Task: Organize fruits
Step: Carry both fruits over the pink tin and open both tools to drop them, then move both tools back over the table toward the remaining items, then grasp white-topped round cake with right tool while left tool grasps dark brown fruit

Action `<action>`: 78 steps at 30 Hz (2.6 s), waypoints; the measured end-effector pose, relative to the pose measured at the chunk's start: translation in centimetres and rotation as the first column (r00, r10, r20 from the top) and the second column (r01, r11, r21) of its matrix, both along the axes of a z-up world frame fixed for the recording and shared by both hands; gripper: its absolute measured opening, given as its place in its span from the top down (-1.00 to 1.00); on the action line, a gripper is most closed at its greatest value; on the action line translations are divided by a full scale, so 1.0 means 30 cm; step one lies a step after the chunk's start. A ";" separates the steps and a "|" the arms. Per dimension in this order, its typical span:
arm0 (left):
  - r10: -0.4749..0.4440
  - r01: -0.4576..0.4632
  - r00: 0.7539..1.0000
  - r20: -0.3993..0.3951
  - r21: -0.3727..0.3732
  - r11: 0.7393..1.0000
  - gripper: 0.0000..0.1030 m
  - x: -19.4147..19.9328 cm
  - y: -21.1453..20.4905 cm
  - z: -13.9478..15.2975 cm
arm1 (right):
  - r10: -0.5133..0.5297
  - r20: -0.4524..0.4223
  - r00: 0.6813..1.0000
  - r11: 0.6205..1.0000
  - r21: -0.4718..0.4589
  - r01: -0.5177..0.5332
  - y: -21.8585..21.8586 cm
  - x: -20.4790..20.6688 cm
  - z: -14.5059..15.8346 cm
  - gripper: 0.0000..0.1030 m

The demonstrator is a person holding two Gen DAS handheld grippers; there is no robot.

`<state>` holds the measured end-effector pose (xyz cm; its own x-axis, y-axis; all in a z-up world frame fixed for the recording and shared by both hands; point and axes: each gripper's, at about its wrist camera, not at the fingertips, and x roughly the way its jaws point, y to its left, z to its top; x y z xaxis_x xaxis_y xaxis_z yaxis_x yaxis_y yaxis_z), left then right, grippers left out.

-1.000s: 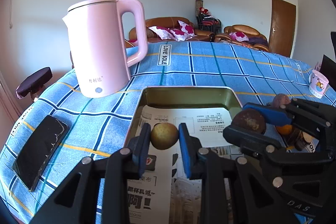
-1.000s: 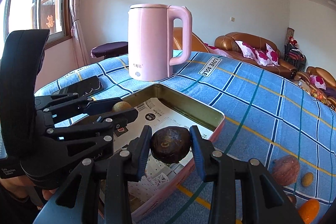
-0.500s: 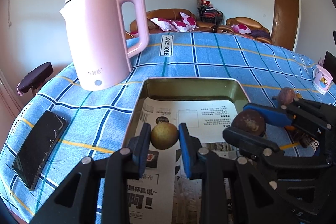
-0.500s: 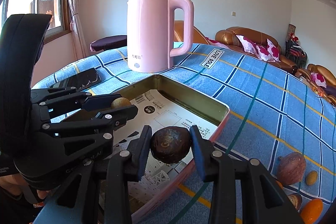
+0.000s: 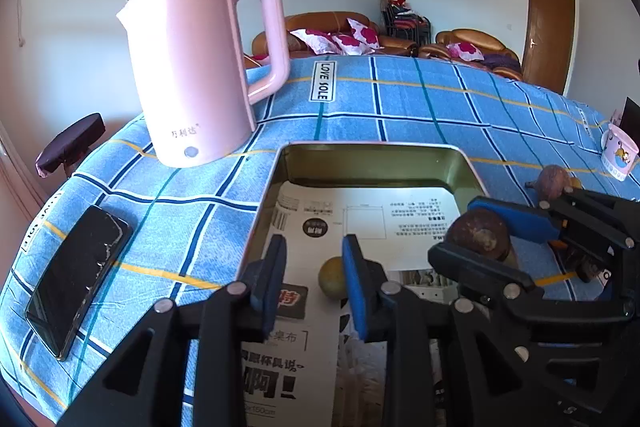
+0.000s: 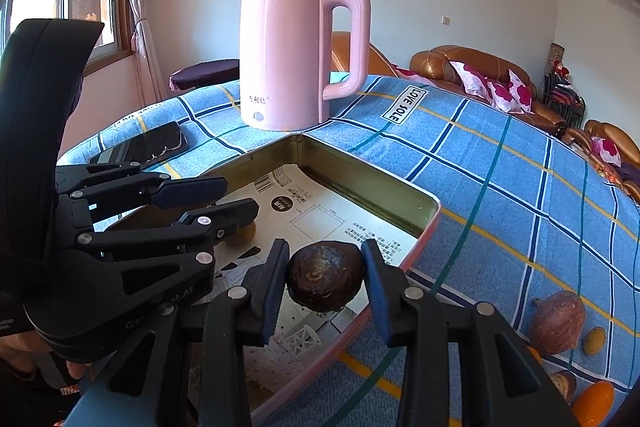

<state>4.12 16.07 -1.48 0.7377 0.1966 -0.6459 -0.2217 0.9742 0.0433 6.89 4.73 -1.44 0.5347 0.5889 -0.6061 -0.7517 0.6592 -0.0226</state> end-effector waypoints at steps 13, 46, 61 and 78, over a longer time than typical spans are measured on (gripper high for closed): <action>0.022 -0.021 0.999 0.034 -0.045 0.999 -0.19 -0.053 0.001 0.034 | -0.045 0.024 0.999 0.998 0.055 0.044 -0.050 -0.016 0.021 0.10; -0.202 0.206 0.975 0.094 -0.046 0.977 -0.82 -0.034 -0.453 0.047 | -0.318 -0.080 0.945 0.947 0.022 0.320 -0.634 -0.040 -0.031 -0.08; -0.244 0.250 0.967 0.078 -0.070 0.966 -0.82 -0.019 -0.480 0.032 | -0.236 -0.265 0.935 0.966 0.041 0.256 -0.597 0.028 -0.095 0.28; -0.409 0.403 0.911 -0.042 -0.106 0.909 -0.16 0.017 -0.606 -0.039 | -0.383 -0.110 0.917 0.920 0.041 0.389 -0.758 -0.046 -0.064 0.28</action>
<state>4.63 -2.12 -2.65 0.6992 -0.1749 -0.6932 0.1944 0.9796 -0.0511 5.52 -18.01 -3.35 0.6680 0.3857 -0.6364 -0.4346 0.8964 0.0872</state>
